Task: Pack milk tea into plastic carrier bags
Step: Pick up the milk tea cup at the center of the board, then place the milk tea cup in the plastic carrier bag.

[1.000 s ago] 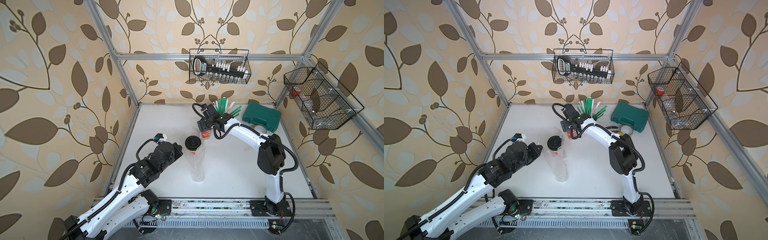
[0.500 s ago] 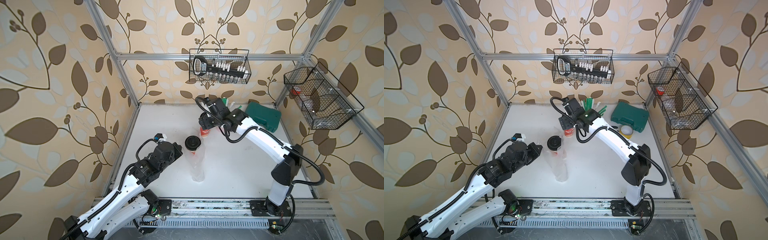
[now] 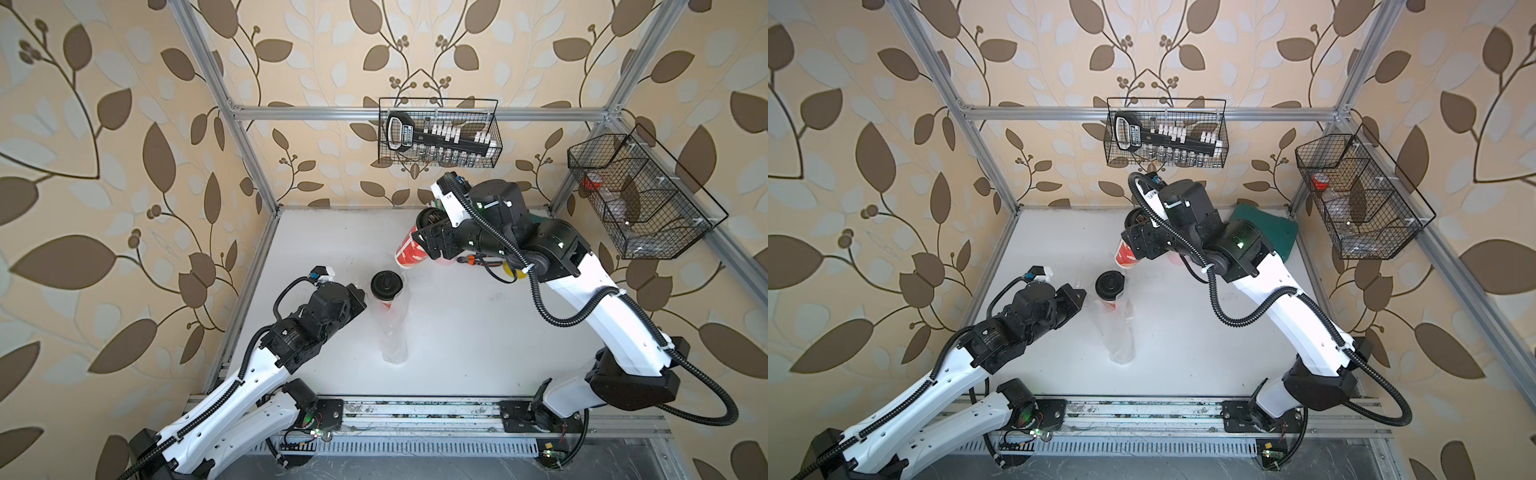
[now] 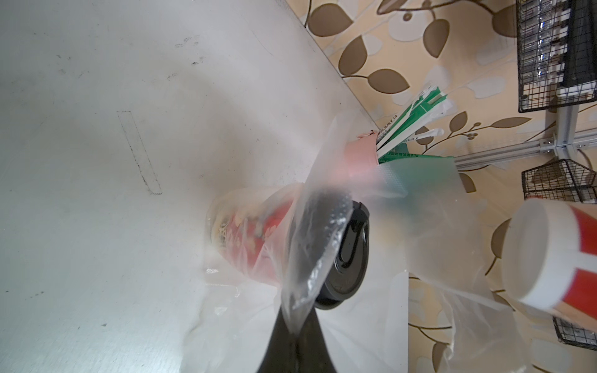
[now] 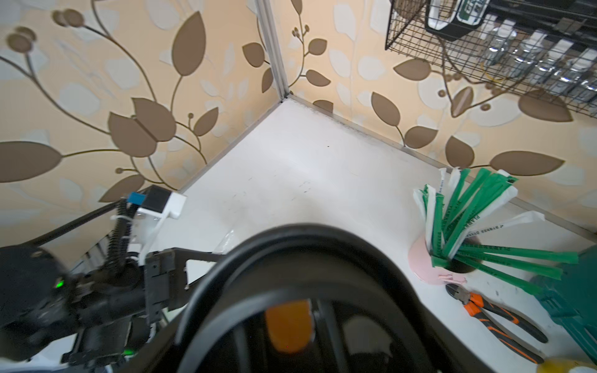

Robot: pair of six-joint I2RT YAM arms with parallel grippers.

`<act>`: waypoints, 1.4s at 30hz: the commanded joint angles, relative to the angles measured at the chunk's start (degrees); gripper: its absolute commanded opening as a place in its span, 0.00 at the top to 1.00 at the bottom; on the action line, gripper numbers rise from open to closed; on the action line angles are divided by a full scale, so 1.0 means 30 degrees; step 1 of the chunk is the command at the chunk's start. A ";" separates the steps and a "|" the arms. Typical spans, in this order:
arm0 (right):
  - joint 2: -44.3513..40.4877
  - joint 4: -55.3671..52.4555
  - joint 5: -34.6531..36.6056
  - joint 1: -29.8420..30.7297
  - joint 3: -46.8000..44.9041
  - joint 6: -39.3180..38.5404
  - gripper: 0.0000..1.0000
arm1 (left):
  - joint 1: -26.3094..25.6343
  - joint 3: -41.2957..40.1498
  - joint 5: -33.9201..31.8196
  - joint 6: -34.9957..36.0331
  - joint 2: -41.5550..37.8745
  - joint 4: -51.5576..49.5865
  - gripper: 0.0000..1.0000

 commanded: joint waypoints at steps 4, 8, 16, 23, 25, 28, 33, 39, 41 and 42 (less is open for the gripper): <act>-0.0575 0.0110 -0.2399 0.0579 0.0390 0.0471 0.29 | 0.0167 0.0043 0.0057 0.0093 0.0155 0.0713 1.00; -0.0715 0.1206 -0.4169 0.1070 -0.0604 0.0780 0.29 | 0.0173 0.0044 0.0072 0.0052 0.0054 0.0640 1.00; -0.0828 0.1604 -0.3450 0.1491 -0.3049 0.1014 0.30 | 0.0173 -0.0097 -0.0147 -0.0007 -0.0456 0.0306 1.00; -0.1388 0.1444 -0.3606 0.1491 -0.4429 0.1218 0.30 | 0.0173 -0.0339 -0.0276 -0.0083 -0.0746 0.0226 1.00; -0.1433 0.1377 -0.3872 0.1492 -0.4646 0.1285 0.30 | 0.0166 -0.0363 -0.0308 -0.0083 -0.0782 0.0256 1.00; -0.1491 0.1344 -0.4382 0.1559 -0.4820 0.1349 0.30 | 0.0164 -0.0358 -0.0287 -0.0105 -0.0782 0.0304 1.00; -0.1448 0.1917 -0.4811 0.1799 -0.5071 0.1320 0.30 | 0.0157 -0.0424 -0.0250 -0.0081 -0.0753 0.0380 1.00; -0.1085 0.2330 -0.4976 0.1840 -0.5285 0.1297 0.30 | 0.0165 -0.0457 -0.0308 -0.0068 -0.0782 0.0369 1.00; -0.0930 0.2482 -0.5081 0.1814 -0.5291 0.1351 0.30 | 0.0173 -0.0428 -0.0280 -0.0072 -0.0797 0.0372 1.00; -0.0866 0.2495 -0.5074 0.1838 -0.5286 0.1346 0.30 | 0.0173 -0.0411 -0.0308 -0.0068 -0.0783 0.0399 1.00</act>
